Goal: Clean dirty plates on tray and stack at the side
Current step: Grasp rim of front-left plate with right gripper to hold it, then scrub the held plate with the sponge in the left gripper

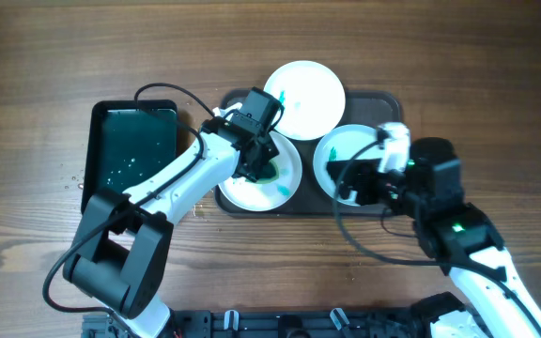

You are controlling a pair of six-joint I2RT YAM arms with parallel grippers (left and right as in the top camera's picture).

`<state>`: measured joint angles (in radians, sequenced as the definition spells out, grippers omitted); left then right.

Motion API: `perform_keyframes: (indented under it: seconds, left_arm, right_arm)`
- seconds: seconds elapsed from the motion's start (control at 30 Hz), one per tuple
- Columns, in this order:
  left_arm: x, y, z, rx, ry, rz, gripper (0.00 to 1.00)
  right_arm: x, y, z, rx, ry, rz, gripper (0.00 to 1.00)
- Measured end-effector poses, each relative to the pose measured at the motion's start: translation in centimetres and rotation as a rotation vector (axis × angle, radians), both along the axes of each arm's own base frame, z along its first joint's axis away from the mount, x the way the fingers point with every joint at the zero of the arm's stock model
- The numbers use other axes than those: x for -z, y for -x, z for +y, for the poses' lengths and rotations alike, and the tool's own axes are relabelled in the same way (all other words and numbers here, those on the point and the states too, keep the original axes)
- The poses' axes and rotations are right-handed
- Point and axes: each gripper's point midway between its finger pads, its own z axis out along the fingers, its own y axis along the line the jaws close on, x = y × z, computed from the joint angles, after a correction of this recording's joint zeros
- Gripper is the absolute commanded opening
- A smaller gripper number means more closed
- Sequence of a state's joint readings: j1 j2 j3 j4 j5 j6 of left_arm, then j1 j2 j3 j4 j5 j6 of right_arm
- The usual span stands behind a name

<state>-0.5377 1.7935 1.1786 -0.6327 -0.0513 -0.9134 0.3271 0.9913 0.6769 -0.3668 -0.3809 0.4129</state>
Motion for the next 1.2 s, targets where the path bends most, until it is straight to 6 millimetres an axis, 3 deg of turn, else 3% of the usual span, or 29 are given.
perform_keyframes:
  seconds: [0.07, 0.13, 0.17, 0.33, 0.43, 0.63, 0.77, 1.0, 1.2]
  left_arm:
    - [0.1, 0.1, 0.1, -0.002, -0.001, 0.008, 0.04]
    - [0.1, 0.3, 0.2, -0.001, -0.003, 0.015, 0.04]
    - [0.1, 0.3, 0.1, 0.001, 0.0, 0.018, 0.04]
    - [0.1, 0.4, 0.1, 0.001, 0.002, 0.019, 0.04]
    - [0.2, 0.4, 0.1, 0.001, 0.001, 0.021, 0.04]
    - [0.3, 0.7, 0.7, -0.008, -0.008, 0.043, 0.04]
    - [0.4, 0.4, 1.8, -0.043, 0.009, 0.066, 0.04]
    - [0.4, 0.3, 2.0, -0.058, 0.073, 0.1, 0.04]
    - [0.4, 0.3, 1.5, -0.029, 0.089, 0.096, 0.04]
  right_arm:
    - [0.4, 0.2, 2.2, -0.092, 0.065, -0.02, 0.99]
    - [2.4, 0.5, 3.9, -0.175, 0.148, 0.004, 0.87]
    - [4.3, 0.6, 4.7, -0.225, 0.219, 0.053, 0.84]
    - [8.9, -1.0, 6.7, -0.291, 0.372, 0.168, 0.76]
    - [9.6, -2.0, 7.1, -0.294, 0.394, 0.16, 0.76]
    - [9.2, -3.4, 7.5, -0.298, 0.403, 0.084, 0.58]
    - [9.1, -4.2, 7.8, -0.294, 0.397, 0.054, 0.53]
    - [13.2, -4.2, 7.4, -0.301, 0.437, 0.145, 0.57]
    - [13.6, -5.7, 5.7, -0.274, 0.415, 0.157, 0.56]
